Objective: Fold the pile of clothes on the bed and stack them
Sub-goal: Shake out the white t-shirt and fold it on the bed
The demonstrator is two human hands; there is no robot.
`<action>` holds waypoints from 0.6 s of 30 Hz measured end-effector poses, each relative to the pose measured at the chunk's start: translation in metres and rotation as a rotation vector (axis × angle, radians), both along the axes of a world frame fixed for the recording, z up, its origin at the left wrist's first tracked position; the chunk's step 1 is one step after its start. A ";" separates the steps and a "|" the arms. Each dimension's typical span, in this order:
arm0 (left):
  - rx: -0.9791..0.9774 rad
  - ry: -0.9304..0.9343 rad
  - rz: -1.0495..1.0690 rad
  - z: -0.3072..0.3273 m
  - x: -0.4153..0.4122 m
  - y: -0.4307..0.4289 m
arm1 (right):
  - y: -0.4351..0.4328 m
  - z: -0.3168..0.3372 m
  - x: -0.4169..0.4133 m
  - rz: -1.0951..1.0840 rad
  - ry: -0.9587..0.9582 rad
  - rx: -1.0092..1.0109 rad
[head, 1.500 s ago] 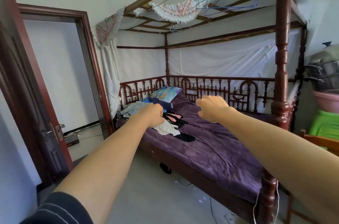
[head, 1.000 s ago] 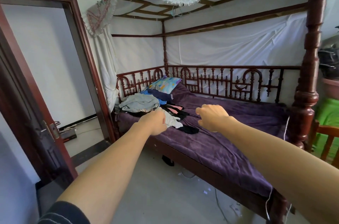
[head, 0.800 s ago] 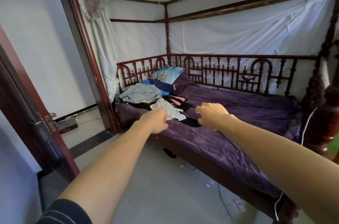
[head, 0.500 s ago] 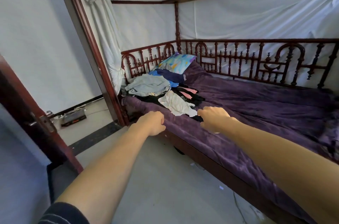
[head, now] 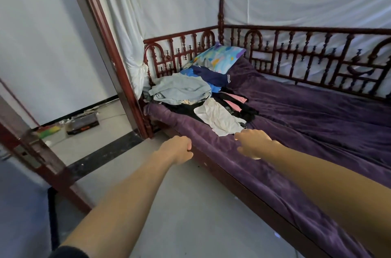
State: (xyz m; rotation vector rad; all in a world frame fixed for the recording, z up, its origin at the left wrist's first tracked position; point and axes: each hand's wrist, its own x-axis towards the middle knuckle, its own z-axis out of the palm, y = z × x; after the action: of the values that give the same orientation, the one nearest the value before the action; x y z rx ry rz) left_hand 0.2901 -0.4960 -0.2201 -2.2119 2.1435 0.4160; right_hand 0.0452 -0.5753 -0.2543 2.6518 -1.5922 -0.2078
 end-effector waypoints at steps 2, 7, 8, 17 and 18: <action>0.015 -0.017 -0.034 -0.008 0.024 -0.039 | -0.033 -0.012 0.018 -0.029 -0.006 0.031; 0.074 0.012 -0.116 -0.020 0.073 -0.137 | -0.096 -0.033 0.042 -0.144 -0.036 0.138; 0.080 0.020 -0.126 -0.023 0.078 -0.155 | -0.107 -0.036 0.043 -0.165 -0.032 0.158; 0.186 0.107 -0.229 -0.086 0.088 -0.321 | -0.249 -0.087 0.031 -0.307 0.003 0.283; 0.200 0.113 -0.226 -0.095 0.088 -0.341 | -0.268 -0.095 0.030 -0.318 -0.009 0.296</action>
State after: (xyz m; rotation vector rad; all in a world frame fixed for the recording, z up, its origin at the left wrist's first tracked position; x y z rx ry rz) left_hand 0.3783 -0.8365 -0.3151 -1.8592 2.2598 0.7209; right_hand 0.0754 -0.8436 -0.3496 2.5773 -2.1324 -0.4774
